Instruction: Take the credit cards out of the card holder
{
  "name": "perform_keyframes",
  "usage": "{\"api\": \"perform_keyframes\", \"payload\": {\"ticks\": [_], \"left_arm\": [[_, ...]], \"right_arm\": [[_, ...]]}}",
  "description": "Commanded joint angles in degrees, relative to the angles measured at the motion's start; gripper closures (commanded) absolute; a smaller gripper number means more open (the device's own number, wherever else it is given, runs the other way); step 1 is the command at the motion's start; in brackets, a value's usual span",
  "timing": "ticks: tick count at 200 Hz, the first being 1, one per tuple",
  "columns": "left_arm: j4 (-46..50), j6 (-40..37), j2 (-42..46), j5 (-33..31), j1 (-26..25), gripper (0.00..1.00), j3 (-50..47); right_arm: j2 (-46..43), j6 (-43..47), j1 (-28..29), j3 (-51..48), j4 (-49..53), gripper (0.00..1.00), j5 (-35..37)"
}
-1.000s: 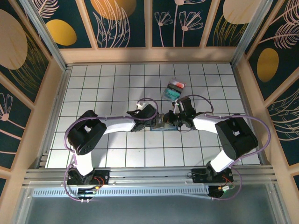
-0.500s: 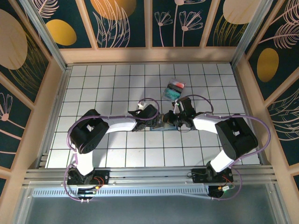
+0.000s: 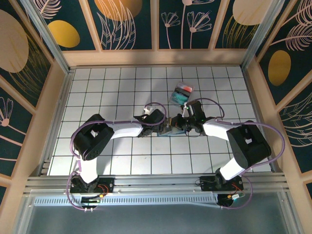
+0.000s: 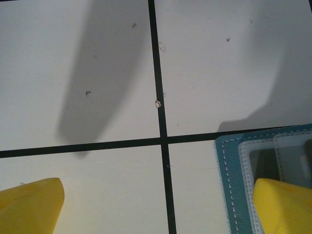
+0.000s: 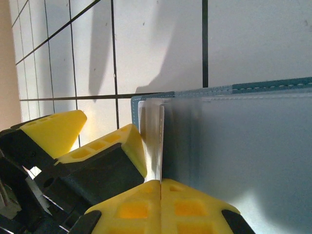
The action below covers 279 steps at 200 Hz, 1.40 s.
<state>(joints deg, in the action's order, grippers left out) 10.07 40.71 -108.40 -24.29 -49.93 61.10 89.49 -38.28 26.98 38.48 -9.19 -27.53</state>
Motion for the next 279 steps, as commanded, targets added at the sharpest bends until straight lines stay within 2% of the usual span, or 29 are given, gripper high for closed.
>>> {"api": "perform_keyframes", "payload": {"ticks": [1, 36, 72, 143, 227, 279], "left_arm": [[2.50, 0.16, -1.90, -0.01, -0.42, 0.01, 0.11], [2.58, 0.25, -1.63, -0.44, -0.36, 0.01, -0.07], [2.68, -0.22, -1.28, -1.18, -0.35, 0.01, 0.57], [0.27, -1.55, 0.91, 0.55, -0.41, 0.01, 2.09], [0.12, -2.19, -2.91, 2.79, -0.41, 0.01, 3.09], [0.00, -1.77, -3.84, 3.55, -0.43, 0.01, 2.56]], "right_arm": [[-1.65, 0.04, -0.70, -0.95, -1.09, 0.96, -0.48], [-2.26, 1.84, -0.72, 0.06, 3.48, 1.00, 3.07], [-2.75, 3.80, -0.64, 1.37, 8.53, 1.00, 7.19], [-4.35, 3.26, -0.25, 0.70, 8.57, 1.00, 7.74], [-4.07, 2.80, 1.87, 1.94, 9.24, 1.00, 9.13], [-0.16, 2.90, 4.04, 5.36, 9.25, 0.89, 10.71]]}}
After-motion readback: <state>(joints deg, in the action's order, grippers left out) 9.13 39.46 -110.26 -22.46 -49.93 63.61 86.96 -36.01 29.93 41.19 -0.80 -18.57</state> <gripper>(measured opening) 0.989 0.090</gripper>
